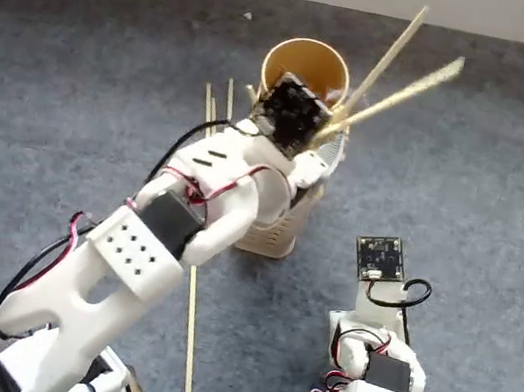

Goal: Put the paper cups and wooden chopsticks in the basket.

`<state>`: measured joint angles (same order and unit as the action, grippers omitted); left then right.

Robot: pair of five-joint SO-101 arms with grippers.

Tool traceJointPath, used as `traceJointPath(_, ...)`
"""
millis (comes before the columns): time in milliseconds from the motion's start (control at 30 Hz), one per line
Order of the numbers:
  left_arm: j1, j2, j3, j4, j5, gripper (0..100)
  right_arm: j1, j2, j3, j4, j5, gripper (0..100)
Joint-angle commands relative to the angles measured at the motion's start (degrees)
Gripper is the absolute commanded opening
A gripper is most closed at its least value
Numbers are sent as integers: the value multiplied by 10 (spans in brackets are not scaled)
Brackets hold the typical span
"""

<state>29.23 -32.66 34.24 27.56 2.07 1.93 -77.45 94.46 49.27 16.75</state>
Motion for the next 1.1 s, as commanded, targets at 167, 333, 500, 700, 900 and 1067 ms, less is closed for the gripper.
traceJointPath(167, -65, -65, 5, -4, -7, 210, -6, -6, 0, -9, 6, 5)
traceJointPath(333, -102, -100, 21, -3, -6, 210, -6, -6, 0, -9, 6, 5)
traceJointPath(500, -151, -171, 28, -3, -4, 202, -6, -6, 0, -9, 6, 5)
traceJointPath(700, -199, -277, 23, 50, -7, 162, -6, -6, 0, -9, 6, 5)
traceJointPath(900, -342, -268, 51, 207, -7, 165, -3, -6, 0, -9, 6, 5)
traceJointPath(1067, -378, -131, 82, 263, -23, 165, -5, -6, 0, -9, 6, 5)
